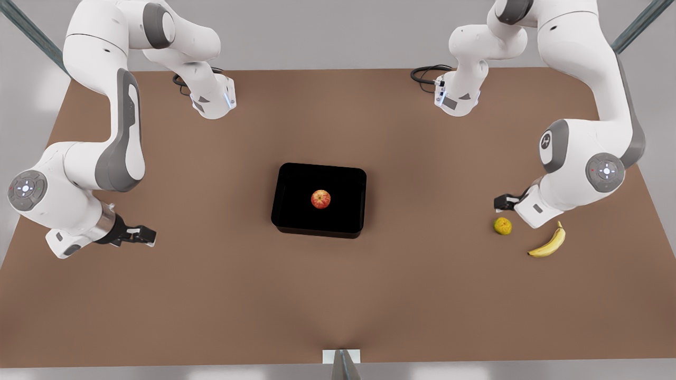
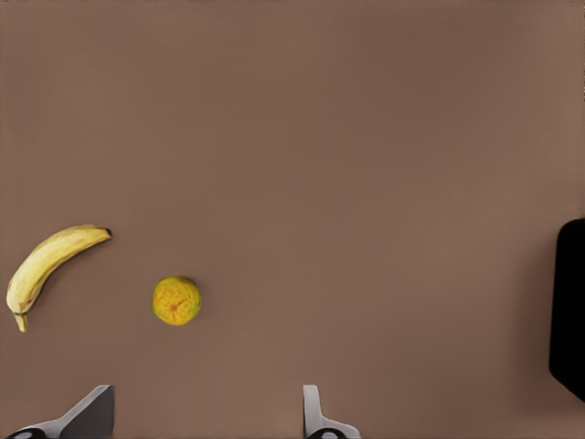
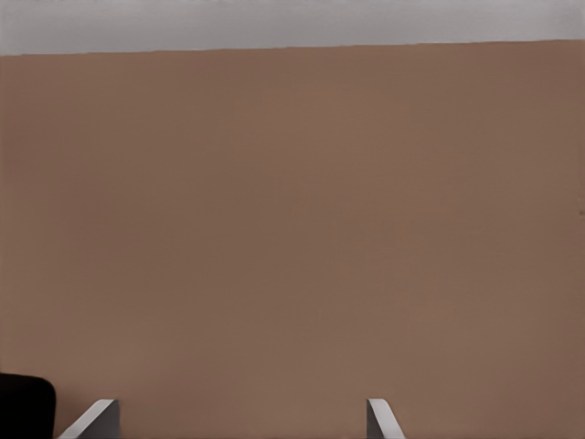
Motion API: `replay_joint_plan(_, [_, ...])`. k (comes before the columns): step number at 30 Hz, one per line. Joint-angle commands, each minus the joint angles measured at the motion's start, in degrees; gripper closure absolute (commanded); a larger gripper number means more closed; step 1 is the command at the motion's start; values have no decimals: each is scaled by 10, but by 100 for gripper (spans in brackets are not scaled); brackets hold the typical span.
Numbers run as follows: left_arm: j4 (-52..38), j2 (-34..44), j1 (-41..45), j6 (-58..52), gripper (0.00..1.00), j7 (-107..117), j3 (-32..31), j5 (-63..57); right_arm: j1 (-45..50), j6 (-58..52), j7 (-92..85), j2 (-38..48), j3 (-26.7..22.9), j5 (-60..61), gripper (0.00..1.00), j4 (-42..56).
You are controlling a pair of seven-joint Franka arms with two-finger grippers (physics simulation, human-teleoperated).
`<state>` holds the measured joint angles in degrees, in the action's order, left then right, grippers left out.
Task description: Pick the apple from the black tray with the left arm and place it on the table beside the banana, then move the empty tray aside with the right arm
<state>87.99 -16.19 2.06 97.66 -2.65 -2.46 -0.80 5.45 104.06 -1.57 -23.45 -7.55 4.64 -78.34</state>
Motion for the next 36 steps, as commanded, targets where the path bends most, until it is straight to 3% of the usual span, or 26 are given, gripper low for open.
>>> replay_joint_plan(1, [0,0,0,34,0,38,0,-2,0,11,3,1,0,0,0,0])
replay_joint_plan(3, [-7,0,13,34,0,40,-1,1,0,11,3,0,0,-1,0,0])
replay_joint_plan(7, [-18,1,167,38,0,249,-7,-11,-1,68,2,-92,0,-1,0,6])
replay_joint_plan(11, [-16,-10,276,43,0,339,-9,-13,-1,-18,3,-20,-3,-2,0,17])
replay_joint_plan(15, [-19,-87,382,121,0,571,-9,-60,-3,-25,3,-15,-5,-1,0,17])
replay_joint_plan(22, [-34,-142,439,188,0,666,-10,-56,-3,-25,3,-15,-5,-1,0,17])
replay_joint_plan(29, [-141,-270,465,235,0,702,-9,-97,-3,-25,3,-15,-5,-2,0,17])
replay_joint_plan(36, [-141,-324,474,286,0,718,-6,-126,-3,-25,3,-15,-5,-2,0,17])
